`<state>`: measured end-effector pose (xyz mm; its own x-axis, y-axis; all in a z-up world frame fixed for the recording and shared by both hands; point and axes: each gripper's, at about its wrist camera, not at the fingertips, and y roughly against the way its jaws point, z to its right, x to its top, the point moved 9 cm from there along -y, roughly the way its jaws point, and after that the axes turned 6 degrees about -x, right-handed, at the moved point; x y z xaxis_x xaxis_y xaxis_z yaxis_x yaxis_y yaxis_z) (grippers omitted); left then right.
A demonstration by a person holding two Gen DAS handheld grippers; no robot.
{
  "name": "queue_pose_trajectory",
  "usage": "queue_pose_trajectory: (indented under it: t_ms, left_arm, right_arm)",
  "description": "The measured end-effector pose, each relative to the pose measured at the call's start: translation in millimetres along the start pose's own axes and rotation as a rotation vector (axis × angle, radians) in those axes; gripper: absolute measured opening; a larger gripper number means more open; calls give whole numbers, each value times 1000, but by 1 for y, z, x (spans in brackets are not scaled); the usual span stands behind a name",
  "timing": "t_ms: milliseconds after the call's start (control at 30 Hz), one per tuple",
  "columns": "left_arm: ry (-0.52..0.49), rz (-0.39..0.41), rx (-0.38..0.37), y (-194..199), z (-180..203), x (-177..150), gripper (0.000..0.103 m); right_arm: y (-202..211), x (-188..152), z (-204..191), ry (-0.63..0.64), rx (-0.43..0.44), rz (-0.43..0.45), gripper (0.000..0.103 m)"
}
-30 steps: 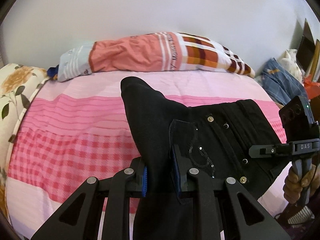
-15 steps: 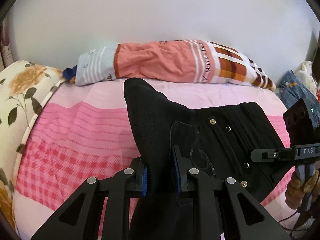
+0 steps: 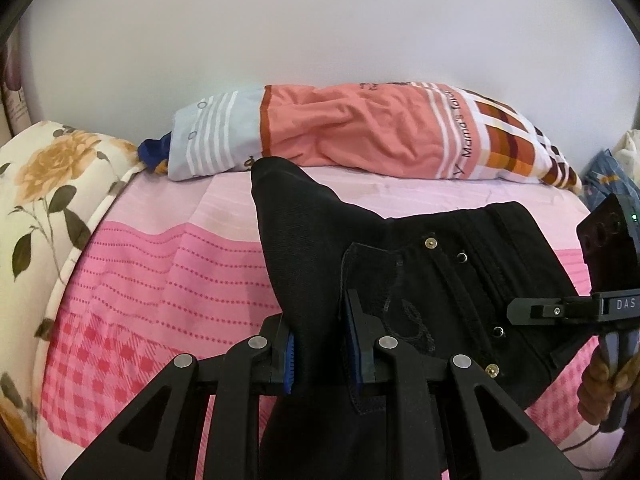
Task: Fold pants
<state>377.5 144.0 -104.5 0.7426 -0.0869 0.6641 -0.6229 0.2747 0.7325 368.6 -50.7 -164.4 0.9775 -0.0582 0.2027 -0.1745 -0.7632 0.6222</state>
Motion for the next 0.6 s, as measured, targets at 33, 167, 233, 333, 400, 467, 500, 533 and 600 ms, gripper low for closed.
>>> queue_pose_trajectory:
  t_ms: [33,167,233,333,400,467,500,533,600]
  left_arm:
    - [2,-3,1,-2,-3,1,21]
    - [8,-10,2,-12,-11,2,21]
    - [11,-12,3,-15,-14,2,21]
    - [19,-17,1,-21,-19,1,21]
    - [20,-21,1,-24,-22,1,21]
    - [23,-22,2,-26,-24,0,21]
    - [25,-22,1,-26,-26,0,21]
    - [28,-22,0,-27,-26,0,21]
    - [31,-23,-2,-29,-28,0,21]
  right_arm:
    - [-3,1,0,-1,-2,-2,30]
    - [-11,5,2,-4,-8,-7,30]
    - [-12,5,3,-3,-12,-10,30]
    - [-17,7,4,-5,-19,-15,30]
    - [-19,7,5,-7,-21,-17,30]
    - [-19,7,5,-7,-21,-16,30]
    - [-19,7,5,-5,-21,-15,30]
    - [-19,8,5,-5,-22,-16,30]
    - [-19,8,5,-7,-23,-16,30]
